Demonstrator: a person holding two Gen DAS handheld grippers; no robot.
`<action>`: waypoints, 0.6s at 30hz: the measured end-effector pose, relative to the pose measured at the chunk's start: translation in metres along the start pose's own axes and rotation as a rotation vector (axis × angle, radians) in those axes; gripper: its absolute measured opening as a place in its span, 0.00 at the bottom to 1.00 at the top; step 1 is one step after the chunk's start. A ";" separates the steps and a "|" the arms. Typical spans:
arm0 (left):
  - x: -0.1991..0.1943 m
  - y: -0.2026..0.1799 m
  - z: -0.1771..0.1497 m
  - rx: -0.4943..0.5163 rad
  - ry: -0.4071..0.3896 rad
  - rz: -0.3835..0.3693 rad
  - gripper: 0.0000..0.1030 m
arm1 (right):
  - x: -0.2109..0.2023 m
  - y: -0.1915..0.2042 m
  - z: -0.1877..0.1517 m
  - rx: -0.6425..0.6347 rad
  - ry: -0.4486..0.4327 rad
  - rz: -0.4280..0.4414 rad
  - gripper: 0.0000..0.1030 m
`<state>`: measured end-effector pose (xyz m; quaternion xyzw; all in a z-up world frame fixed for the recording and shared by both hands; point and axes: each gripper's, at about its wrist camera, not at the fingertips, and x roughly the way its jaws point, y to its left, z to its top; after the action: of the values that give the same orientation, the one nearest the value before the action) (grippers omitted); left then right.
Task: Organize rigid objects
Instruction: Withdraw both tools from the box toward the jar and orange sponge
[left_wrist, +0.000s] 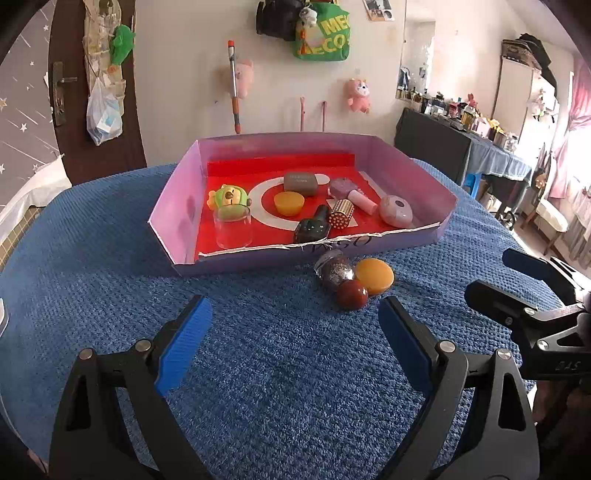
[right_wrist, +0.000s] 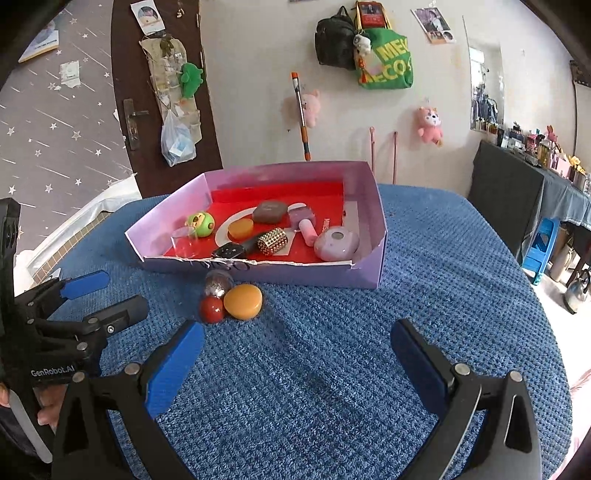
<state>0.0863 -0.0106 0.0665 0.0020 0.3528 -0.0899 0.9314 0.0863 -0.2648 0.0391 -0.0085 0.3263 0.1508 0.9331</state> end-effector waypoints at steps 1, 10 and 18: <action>0.002 0.000 0.000 0.000 0.006 0.000 0.90 | 0.002 -0.001 -0.001 0.000 0.003 0.001 1.00; 0.023 0.001 0.005 -0.013 0.075 -0.015 0.90 | 0.022 -0.008 0.002 -0.005 0.052 0.026 1.00; 0.046 -0.010 0.012 0.001 0.147 -0.037 0.90 | 0.039 -0.019 0.012 -0.016 0.089 0.036 1.00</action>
<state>0.1266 -0.0287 0.0461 0.0027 0.4202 -0.1071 0.9011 0.1278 -0.2705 0.0226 -0.0168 0.3663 0.1698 0.9147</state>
